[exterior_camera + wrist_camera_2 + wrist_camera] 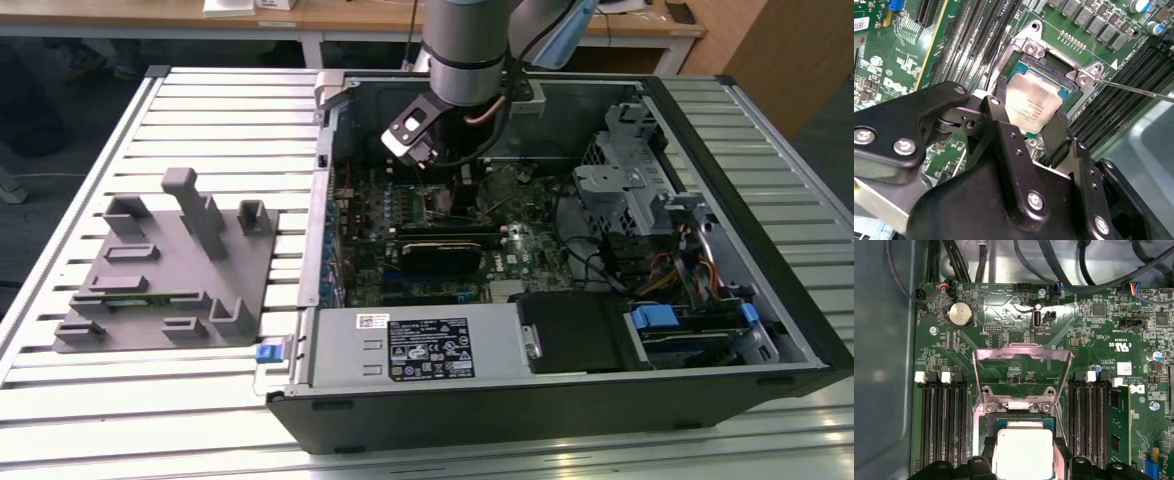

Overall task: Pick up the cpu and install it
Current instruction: 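Place the cpu into insertion slot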

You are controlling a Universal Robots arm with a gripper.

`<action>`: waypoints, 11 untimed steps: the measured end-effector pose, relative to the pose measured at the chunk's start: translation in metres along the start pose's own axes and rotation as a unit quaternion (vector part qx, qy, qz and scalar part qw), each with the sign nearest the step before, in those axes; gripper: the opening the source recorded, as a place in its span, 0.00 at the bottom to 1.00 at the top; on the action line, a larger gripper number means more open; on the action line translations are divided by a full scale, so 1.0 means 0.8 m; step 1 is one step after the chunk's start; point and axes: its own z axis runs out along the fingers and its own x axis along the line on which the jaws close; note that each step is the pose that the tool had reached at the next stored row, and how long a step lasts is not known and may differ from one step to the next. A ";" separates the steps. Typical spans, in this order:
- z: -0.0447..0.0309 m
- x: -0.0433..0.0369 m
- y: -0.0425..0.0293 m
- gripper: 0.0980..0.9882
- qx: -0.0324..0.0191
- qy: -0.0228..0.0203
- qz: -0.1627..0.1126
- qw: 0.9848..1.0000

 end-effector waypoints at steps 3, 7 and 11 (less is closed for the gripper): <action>0.0023 0.000 -0.0002 0.49 0.000 0.000 0.000 1.000; 0.0033 0.000 -0.0008 0.49 0.000 0.000 -0.002 1.000; 0.0042 0.000 -0.0016 0.49 0.000 0.000 -0.004 1.000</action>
